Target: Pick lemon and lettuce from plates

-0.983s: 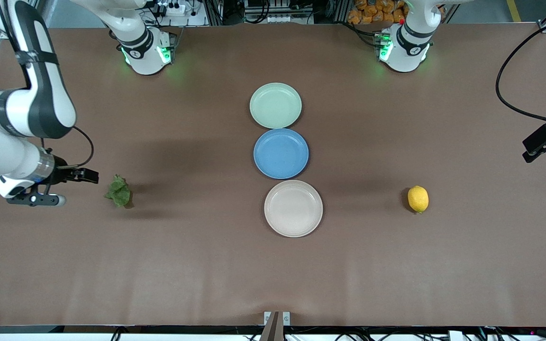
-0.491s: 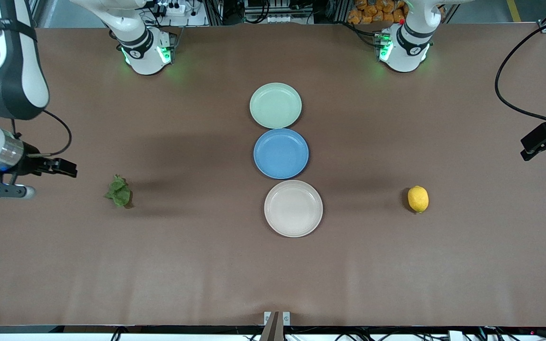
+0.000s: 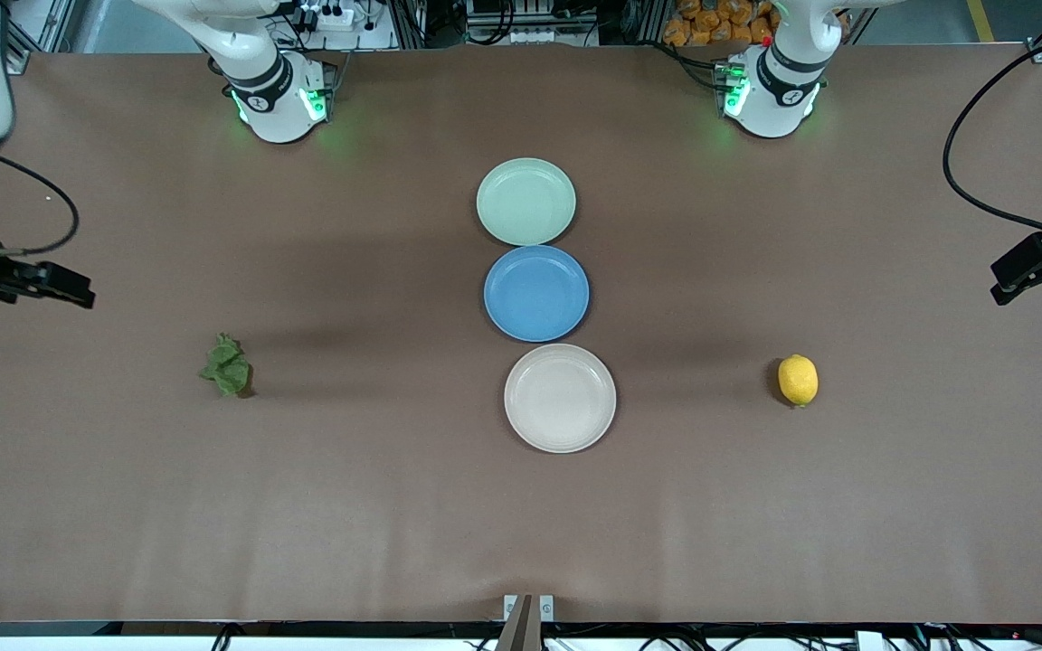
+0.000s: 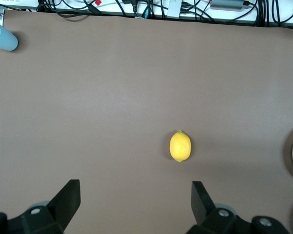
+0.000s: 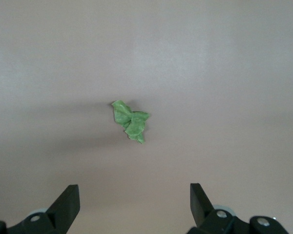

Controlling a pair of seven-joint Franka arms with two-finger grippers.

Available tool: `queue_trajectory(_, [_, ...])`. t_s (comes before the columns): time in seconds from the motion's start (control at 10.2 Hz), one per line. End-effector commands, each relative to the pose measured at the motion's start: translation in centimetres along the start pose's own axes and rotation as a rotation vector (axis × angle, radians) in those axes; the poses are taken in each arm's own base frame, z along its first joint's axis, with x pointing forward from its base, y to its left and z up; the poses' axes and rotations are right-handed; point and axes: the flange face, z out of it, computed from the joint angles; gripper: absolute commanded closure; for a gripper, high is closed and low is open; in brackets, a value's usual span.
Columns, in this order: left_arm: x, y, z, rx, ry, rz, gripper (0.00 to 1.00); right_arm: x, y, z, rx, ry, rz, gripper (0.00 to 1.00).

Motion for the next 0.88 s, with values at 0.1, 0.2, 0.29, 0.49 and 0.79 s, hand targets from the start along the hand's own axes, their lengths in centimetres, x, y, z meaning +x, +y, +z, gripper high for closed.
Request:
queue_trajectory(0.1, [-0.7,0.5,-0.8,-0.018,-0.006,0.026,0.00,-1.4,2.3,-3.1,-0.001,0.035,0.030,0.00])
queue_trajectory(0.2, [-0.7,0.7,-0.8,-0.020,-0.008,0.029,0.00,-2.1,2.3,-4.8,-0.002,0.067,0.029,0.00])
queue_trajectory(0.29, [-0.7,0.8,-0.9,-0.020,-0.005,0.032,0.00,-2.3,2.3,-5.2,-0.002,0.072,0.031,0.00])
queue_trajectory(0.49, [-0.8,1.1,-1.1,-0.025,-0.003,0.035,0.00,-3.1,2.2,-7.8,-0.001,0.077,0.037,0.00])
queue_trajectory(0.79, [-1.1,1.2,-1.0,-0.106,-0.037,0.013,0.00,-3.8,2.1,-8.7,0.003,0.088,0.025,0.00])
